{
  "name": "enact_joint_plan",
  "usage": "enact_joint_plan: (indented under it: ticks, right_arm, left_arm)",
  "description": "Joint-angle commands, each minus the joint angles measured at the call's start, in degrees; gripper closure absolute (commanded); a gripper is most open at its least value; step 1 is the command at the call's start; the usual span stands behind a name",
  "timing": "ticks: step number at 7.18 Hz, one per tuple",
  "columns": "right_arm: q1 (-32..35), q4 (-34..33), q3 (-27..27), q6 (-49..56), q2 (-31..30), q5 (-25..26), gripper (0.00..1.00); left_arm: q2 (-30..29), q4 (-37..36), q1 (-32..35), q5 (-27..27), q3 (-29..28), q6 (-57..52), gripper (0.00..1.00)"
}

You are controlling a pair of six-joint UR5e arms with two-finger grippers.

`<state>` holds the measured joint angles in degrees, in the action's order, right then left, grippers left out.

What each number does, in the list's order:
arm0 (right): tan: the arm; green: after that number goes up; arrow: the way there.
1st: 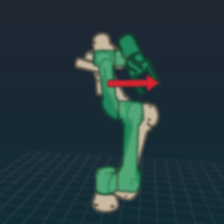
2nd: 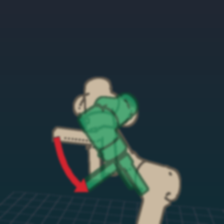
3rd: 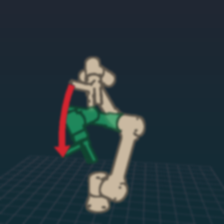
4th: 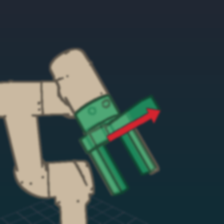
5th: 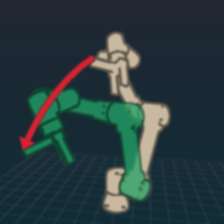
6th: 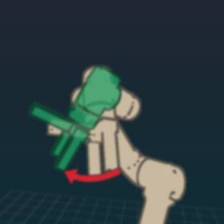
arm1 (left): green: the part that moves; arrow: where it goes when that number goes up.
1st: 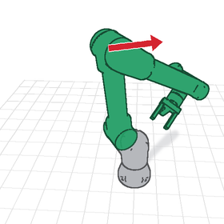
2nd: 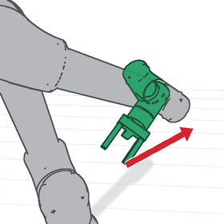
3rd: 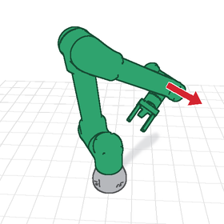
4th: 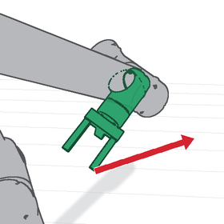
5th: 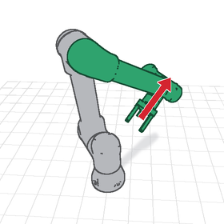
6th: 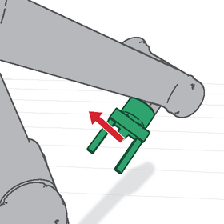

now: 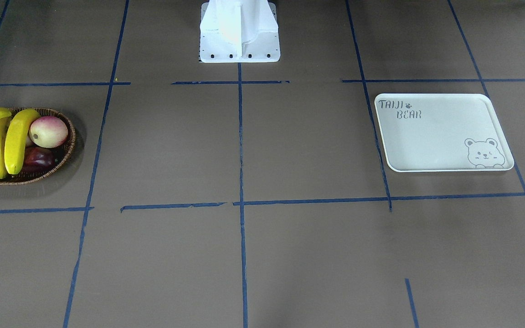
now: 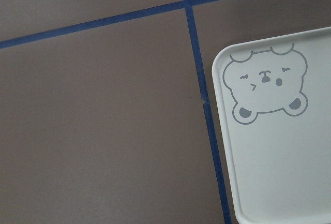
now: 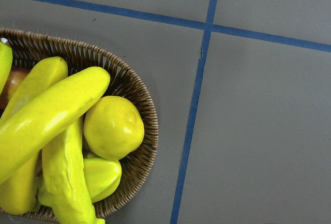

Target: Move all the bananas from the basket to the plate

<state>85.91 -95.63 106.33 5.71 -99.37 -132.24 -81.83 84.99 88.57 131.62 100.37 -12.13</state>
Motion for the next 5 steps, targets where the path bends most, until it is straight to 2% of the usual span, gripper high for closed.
enact_joint_plan:
  ticks: [1,3,4,5]
  right_arm:
    - [-0.05,0.0,0.28,0.0,0.06,-0.04,0.0]
    - [-0.31,0.09,1.16,-3.48,0.49,-0.21,0.0]
    - [-2.48,0.78,2.9,-10.13,1.02,-0.22,0.0]
    - [-3.9,5.49,3.27,-19.77,1.02,-0.39,0.0]
  left_arm:
    - [0.26,0.09,-0.06,0.13,0.08,-0.17,0.0]
    - [0.26,0.0,-0.15,0.13,0.08,-0.09,0.0]
    - [0.18,0.0,-0.24,0.13,0.08,-0.09,0.0]
    - [0.26,0.0,-0.24,0.13,0.08,-0.09,0.0]
